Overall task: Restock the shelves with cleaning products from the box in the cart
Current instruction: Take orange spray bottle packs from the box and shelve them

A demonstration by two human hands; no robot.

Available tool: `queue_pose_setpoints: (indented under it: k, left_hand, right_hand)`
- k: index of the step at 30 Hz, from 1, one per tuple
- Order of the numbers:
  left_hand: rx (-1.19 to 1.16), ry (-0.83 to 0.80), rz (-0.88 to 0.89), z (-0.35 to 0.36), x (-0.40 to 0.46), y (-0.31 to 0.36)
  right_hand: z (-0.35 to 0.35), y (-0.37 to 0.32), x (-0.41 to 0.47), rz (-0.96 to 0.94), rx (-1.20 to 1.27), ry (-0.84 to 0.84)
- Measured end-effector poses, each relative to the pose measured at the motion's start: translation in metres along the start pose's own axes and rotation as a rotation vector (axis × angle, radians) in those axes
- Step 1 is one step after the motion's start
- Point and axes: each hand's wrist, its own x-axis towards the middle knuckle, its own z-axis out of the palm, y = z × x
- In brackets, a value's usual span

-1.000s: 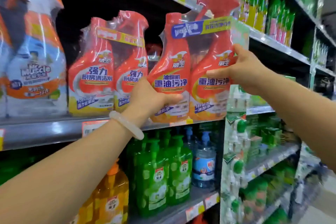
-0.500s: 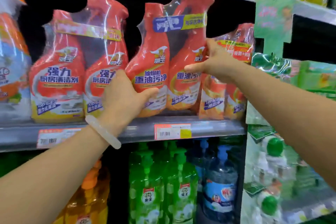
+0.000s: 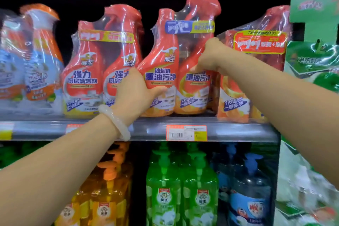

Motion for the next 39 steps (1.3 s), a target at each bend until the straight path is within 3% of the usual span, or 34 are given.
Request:
queue_pose_setpoints:
  k: [5,12,21,28,34,39]
  left_hand:
    - [0.110,-0.052,0.020,0.005,0.001,0.018]
    - [0.203,-0.200,0.034,0.028,0.008,0.024]
    - [0.326,-0.199,0.032,0.043,-0.005,0.009]
    - [0.361,-0.224,-0.050,0.040,-0.006,0.006]
    - [0.263,-0.181,-0.124,0.044,-0.008,0.004]
    - [0.141,-0.136,-0.242,0.067,0.001,0.005]
  right_hand:
    - [0.010,-0.009,-0.001,0.030,-0.241,0.125]
    - [0.024,0.006,0.017,0.135,-0.073,0.117]
    - [0.067,0.029,-0.016,0.092,0.133,0.176]
    - [0.096,0.040,-0.029,0.124,0.138,0.263]
    - [0.101,0.043,-0.033,0.139,0.039,0.241]
    - [0.111,0.047,-0.019,0.157,0.153,0.274]
